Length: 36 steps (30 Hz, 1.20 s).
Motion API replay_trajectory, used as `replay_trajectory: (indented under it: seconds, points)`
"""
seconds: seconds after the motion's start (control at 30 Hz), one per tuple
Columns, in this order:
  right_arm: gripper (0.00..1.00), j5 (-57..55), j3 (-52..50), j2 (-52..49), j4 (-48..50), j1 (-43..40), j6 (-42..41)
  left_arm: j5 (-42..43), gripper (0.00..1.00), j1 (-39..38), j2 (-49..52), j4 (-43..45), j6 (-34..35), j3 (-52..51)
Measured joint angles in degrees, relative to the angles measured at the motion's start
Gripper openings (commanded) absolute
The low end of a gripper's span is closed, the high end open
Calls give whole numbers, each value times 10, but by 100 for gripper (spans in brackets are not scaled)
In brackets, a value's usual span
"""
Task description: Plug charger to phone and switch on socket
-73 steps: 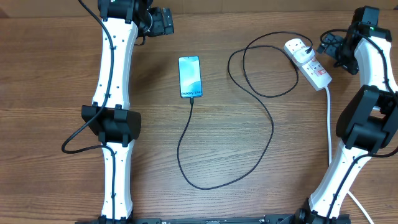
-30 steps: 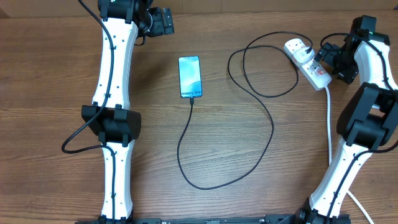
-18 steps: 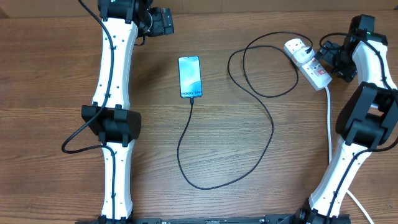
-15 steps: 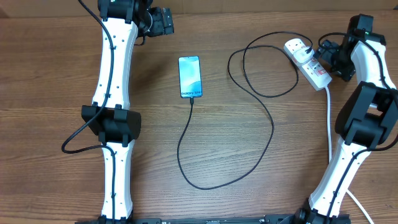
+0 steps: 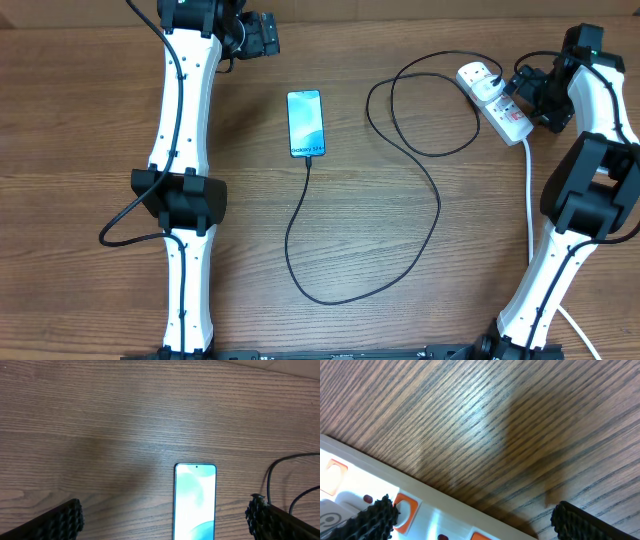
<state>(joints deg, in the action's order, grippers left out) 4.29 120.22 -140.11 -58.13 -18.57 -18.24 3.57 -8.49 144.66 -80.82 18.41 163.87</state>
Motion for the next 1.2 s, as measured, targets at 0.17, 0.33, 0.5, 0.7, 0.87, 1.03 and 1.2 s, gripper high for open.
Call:
replay_trajectory:
  seconds: [0.17,0.33,0.5,0.7,0.87,1.03,1.2]
  points:
    - [100,9,1,0,-6,-1,1,0,100,0,0,0,0,0]
    - [100,8,-23,7,22,-1,2,0,100,0,0,0,0,0]
    - [100,15,-24,10,7,-1,2,0,100,0,0,0,0,0]
    - [100,44,-27,13,-25,-1,8,0,100,0,0,0,0,0]
    - [100,47,-33,22,-46,0,7,0,100,0,0,0,0,0]
    - [100,49,-58,131,-131,6,3,0,100,0,0,0,0,0]
    - [100,49,-57,308,-227,21,2,0,100,0,0,1,0,0]
